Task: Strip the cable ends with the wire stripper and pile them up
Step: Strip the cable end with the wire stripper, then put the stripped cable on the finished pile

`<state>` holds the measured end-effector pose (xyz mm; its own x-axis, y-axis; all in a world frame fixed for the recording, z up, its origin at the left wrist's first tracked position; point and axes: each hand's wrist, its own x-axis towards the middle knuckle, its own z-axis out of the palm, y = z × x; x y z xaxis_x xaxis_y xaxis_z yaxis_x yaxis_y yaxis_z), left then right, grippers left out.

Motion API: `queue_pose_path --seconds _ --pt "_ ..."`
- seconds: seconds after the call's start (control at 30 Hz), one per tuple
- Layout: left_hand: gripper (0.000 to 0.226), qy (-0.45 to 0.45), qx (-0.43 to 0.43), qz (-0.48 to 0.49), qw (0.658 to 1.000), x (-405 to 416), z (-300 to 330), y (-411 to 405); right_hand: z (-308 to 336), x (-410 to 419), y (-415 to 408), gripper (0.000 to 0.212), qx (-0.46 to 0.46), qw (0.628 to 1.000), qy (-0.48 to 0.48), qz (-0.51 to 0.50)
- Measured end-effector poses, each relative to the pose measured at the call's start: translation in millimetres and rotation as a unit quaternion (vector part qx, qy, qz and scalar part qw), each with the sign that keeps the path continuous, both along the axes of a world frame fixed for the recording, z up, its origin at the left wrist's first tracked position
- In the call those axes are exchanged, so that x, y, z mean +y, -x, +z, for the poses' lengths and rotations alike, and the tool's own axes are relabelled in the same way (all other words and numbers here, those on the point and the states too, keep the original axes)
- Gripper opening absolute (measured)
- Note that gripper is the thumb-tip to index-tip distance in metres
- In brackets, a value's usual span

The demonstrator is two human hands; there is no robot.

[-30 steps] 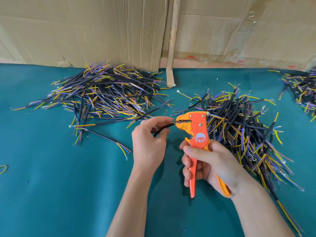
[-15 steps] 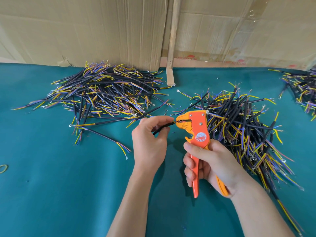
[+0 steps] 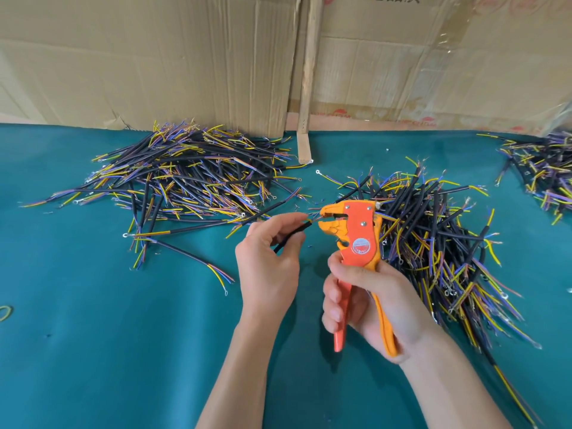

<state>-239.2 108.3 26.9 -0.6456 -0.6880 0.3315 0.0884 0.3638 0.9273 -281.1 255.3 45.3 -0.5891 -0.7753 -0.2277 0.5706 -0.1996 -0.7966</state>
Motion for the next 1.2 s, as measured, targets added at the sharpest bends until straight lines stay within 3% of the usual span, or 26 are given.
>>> queue_pose_path --seconds 0.17,0.27,0.37,0.53,0.63,0.73,0.8,0.83,0.93,1.1,1.2 --pt "0.03 -0.027 0.028 0.034 0.999 -2.6 6.7 -2.9 -5.6 -1.7 6.8 0.025 -0.044 0.995 0.01 -0.084" --pt "0.023 -0.055 0.054 0.029 0.997 0.1 23.5 -4.6 -8.4 -2.2 7.7 0.037 -0.087 0.99 0.007 -0.114" --pt "0.014 -0.072 0.069 0.011 0.995 4.8 55.0 6.1 -8.6 -4.6 4.4 0.055 -0.099 0.992 -0.002 -0.084" --pt "0.011 -0.033 0.053 -0.042 0.997 24.6 108.1 64.6 -8.0 -14.4 -8.0 0.051 -0.053 0.998 -0.031 -0.004" --pt "0.019 0.093 -0.032 -0.114 0.989 41.1 117.8 94.9 -6.5 -21.7 -17.0 0.044 -0.074 0.996 -0.044 0.023" --pt "0.033 0.279 -0.173 -0.144 0.934 16.3 106.7 106.7 -3.8 -22.1 -19.4 0.043 -0.103 0.993 -0.034 0.045" --pt "0.024 0.335 -0.252 -0.118 0.9 -24.5 96.9 106.1 -2.6 -20.9 -19.0 0.054 -0.107 0.993 -0.02 0.043" --pt "0.019 0.339 -0.294 -0.094 0.889 -48.7 92.1 103.9 -2.1 -20.3 -18.3 0.059 -0.107 0.994 -0.015 0.034" --pt "0.036 0.314 -0.399 -0.031 0.861 -118.0 74.1 89.8 -3.3 -17.4 -12.7 0.065 -0.098 0.995 -0.012 -0.012" --pt "0.042 0.259 -0.419 -0.061 0.868 -167.9 46.6 91.9 -7.9 -9.5 2.9 0.054 -0.078 0.99 -0.009 -0.116" --pt "0.045 0.271 -0.464 -0.054 0.842 -164.8 42.4 109.6 -9.6 -5.4 7.7 0.054 -0.092 0.985 0.005 -0.149"
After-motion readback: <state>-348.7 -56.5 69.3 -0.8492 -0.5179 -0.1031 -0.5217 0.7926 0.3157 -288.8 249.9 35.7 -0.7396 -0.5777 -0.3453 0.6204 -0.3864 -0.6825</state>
